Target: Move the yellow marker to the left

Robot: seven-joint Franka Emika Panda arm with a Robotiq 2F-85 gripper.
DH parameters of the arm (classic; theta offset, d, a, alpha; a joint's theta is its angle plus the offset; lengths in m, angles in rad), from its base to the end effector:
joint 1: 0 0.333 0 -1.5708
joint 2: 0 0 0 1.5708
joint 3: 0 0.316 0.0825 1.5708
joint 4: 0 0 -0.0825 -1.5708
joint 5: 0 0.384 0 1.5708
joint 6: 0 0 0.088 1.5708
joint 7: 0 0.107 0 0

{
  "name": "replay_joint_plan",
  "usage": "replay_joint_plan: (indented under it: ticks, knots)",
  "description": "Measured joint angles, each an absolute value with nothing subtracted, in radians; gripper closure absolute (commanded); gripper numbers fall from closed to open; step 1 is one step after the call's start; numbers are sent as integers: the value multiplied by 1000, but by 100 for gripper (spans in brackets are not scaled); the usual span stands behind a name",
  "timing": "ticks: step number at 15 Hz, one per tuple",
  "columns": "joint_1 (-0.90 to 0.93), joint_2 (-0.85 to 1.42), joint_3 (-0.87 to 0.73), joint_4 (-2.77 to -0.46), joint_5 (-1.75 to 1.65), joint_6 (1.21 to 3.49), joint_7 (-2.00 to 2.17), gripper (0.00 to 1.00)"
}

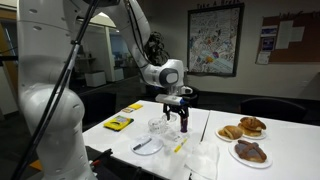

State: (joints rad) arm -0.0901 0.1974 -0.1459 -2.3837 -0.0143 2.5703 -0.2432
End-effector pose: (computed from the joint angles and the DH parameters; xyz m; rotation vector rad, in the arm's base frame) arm 0.4897 -0.1189 0.2384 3.1082 0.0341 -0.0268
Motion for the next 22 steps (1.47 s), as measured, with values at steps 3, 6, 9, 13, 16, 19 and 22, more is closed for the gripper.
replay_joint_plan:
  ticks: [3,6,9,13,16,19,22]
  knots:
    - [-90,197,-146,-2384,-14,2571,-243,0]
    - [-90,197,-145,-2384,-32,2575,-224,0]
    - [-90,198,-147,-2394,-84,2616,-149,0]
    - [-90,215,-171,-2438,-175,2776,-64,0]
    - [-90,227,-178,-2451,-184,2806,-58,0]
    - [-89,227,-177,-2448,-184,2806,-58,0]
    - [-89,227,-177,-2448,-184,2806,-58,0]
